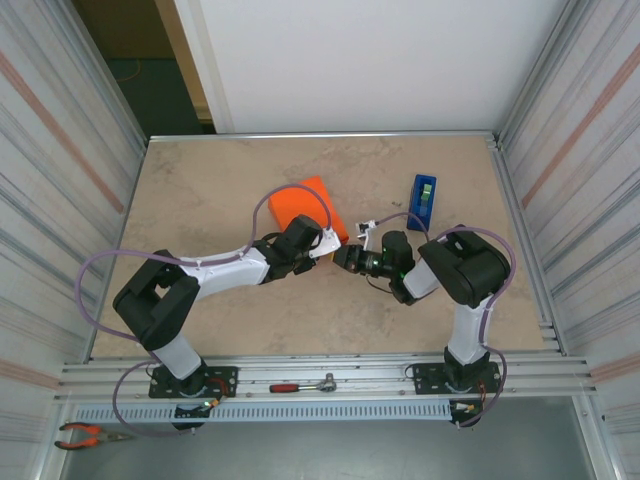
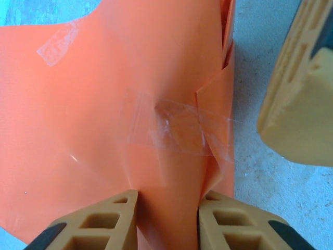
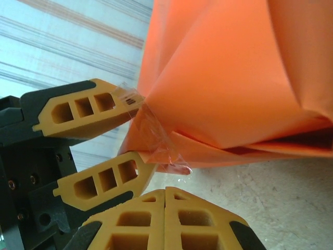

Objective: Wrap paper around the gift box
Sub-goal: Wrap the gift box with the wrapping paper.

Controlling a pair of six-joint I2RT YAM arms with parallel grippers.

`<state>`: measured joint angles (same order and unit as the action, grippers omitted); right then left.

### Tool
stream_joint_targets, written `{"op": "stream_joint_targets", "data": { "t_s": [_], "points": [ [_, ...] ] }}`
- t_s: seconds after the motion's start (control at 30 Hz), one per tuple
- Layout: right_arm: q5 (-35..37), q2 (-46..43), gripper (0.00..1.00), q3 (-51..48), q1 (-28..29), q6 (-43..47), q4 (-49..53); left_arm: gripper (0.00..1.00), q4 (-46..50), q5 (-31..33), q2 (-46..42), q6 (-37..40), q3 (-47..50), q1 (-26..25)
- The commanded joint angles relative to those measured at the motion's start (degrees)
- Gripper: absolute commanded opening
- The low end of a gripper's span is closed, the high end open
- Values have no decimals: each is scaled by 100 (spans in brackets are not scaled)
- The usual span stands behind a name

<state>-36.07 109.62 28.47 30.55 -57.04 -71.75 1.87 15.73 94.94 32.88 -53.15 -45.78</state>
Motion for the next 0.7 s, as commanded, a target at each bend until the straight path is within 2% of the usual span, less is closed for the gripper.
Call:
{"op": "stream_joint_targets", "data": {
  "t_s": [0.0, 0.33, 0.67],
  "points": [
    [63, 133, 0, 218, 45, -71, -91, 28, 792, -272, 359, -2, 145, -28],
    [153, 551, 0, 642, 11, -115, -131, 28, 791, -261, 358, -9, 164, -28],
    [100, 29, 0, 104, -58, -71, -148, 27, 804, -261, 360, -4, 164, -32]
  ]
}}
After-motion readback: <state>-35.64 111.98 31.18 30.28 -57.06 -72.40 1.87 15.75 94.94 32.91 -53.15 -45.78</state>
